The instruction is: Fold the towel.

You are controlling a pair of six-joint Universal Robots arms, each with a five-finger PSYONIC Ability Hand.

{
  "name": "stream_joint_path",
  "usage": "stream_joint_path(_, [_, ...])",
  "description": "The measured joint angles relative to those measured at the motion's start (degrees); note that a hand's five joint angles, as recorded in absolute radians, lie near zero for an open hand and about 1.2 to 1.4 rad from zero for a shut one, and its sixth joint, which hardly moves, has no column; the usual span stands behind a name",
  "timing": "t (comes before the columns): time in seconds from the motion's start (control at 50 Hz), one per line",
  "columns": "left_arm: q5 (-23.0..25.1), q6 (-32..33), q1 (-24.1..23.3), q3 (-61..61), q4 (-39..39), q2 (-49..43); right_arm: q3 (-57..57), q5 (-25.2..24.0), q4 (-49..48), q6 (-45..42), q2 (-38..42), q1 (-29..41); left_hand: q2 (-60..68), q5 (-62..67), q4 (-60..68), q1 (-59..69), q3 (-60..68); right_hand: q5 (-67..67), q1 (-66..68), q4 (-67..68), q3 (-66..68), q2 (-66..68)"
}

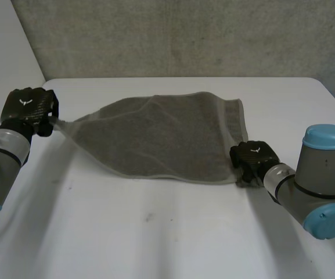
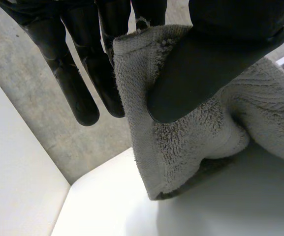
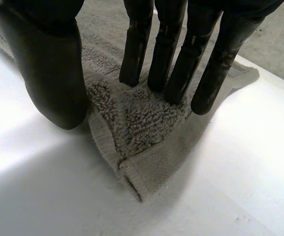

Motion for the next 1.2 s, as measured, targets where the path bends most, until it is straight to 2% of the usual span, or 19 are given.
stream_joint_path(0.12, [-0.08,-0.03,-0.03,1.29,-0.10,0.05,-0.56,0.06,-0.08,-0.07,0.01,-0.16,0.00,0.00,0.00,0.00,0.00,1.98,1.83,1.92,1.90,1.94])
stream_joint_path(0.18, [-0.10,-0.03,-0.04,1.92,-0.25,0.06,-0.87,0.04,-0.26,-0.12,0.03,-0.22,0.00,0.00,0.00,0.00,0.00,7.01,7.18,6.95,6.87,7.00])
stream_joint_path(0.3, [-0.12,-0.04,-0.05,2.50,-0.58,0.05,-1.71,0.13,-1.08,-0.40,-0.21,-0.52,0.00,0.00,0.00,0.00,0.00,32.68,32.25,31.99,31.79,32.12])
stream_joint_path(0.42, [-0.09,-0.01,-0.05,2.32,-0.85,-0.06,-2.70,0.61,-1.56,-0.79,-3.42,-2.07,0.00,0.00,0.00,0.00,0.00,34.35,33.08,33.87,33.67,32.90])
stream_joint_path(0.54, [0.11,0.24,-0.02,1.64,-2.85,0.25,-2.77,0.18,0.16,-1.62,-11.80,-6.29,0.00,0.00,0.00,0.00,0.00,34.34,33.08,33.87,33.67,32.90])
stream_joint_path(0.64, [0.40,0.61,0.20,0.43,-7.75,2.09,-2.82,-1.83,8.54,-6.75,-19.37,-11.19,0.00,0.00,0.00,0.00,0.00,34.34,33.08,33.87,33.67,32.90])
stream_joint_path(0.72, [1.81,0.82,0.85,-1.80,-13.54,6.04,-3.03,-4.60,20.04,-16.01,-24.81,-15.50,0.00,0.00,0.00,0.00,0.00,34.35,33.08,33.87,33.67,32.90])
stream_joint_path(0.78, [4.47,0.96,1.61,-4.66,-18.30,10.77,-3.19,-7.01,30.51,-25.05,-29.41,-19.11,0.00,0.00,0.00,0.00,0.00,34.35,33.09,33.87,33.67,32.90])
stream_joint_path(0.9, [10.77,1.53,3.11,-10.03,-22.34,18.52,-4.48,-9.59,40.92,-33.67,-34.54,-23.12,0.00,0.00,0.00,0.00,0.00,34.35,33.09,33.87,33.67,32.90])
stream_joint_path(1.02, [11.96,3.51,3.24,-9.16,-21.15,15.88,-5.80,-9.38,41.09,-34.45,-28.61,-22.94,0.00,0.00,0.00,0.00,0.00,34.35,33.10,33.87,33.67,32.90])
stream_joint_path(1.14, [10.33,5.92,1.82,-2.47,-20.14,3.14,-10.09,-6.81,41.16,-36.61,-16.72,-20.40,0.00,0.00,0.00,0.00,0.00,34.53,33.12,33.87,33.67,32.90])
stream_joint_path(1.2, [8.73,6.57,0.02,4.17,-20.94,-5.02,-15.79,-3.85,41.27,-37.80,-9.96,-17.31,0.00,0.00,0.01,0.00,0.00,34.53,33.12,33.87,33.67,32.90])
